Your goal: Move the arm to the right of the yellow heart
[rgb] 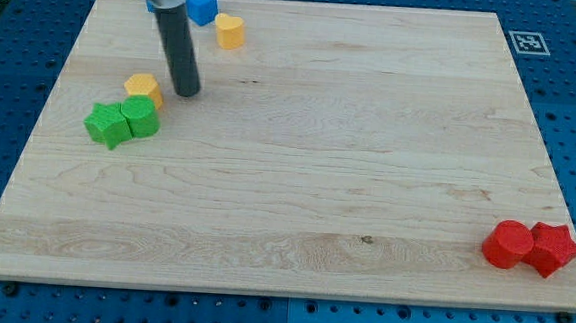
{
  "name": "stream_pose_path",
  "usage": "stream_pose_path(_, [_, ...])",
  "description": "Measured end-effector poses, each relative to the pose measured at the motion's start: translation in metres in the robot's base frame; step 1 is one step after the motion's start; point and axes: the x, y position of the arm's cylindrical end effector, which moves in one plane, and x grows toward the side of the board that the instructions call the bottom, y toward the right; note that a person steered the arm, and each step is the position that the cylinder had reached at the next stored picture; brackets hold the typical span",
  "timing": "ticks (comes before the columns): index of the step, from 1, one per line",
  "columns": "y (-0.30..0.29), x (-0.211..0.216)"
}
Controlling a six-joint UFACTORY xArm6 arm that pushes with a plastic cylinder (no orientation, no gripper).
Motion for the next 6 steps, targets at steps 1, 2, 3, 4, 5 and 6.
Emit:
stream_pose_path(1, [0.044,-0.013])
stream_pose_path(2, [0.087,-0.039])
stream_pose_path(3, [0.106,-0.07])
stream_pose_path(4, [0.089,-0.101])
stream_pose_path(5, [0.039,-0.124])
stream_pose_path(6, [0.012,-0.123])
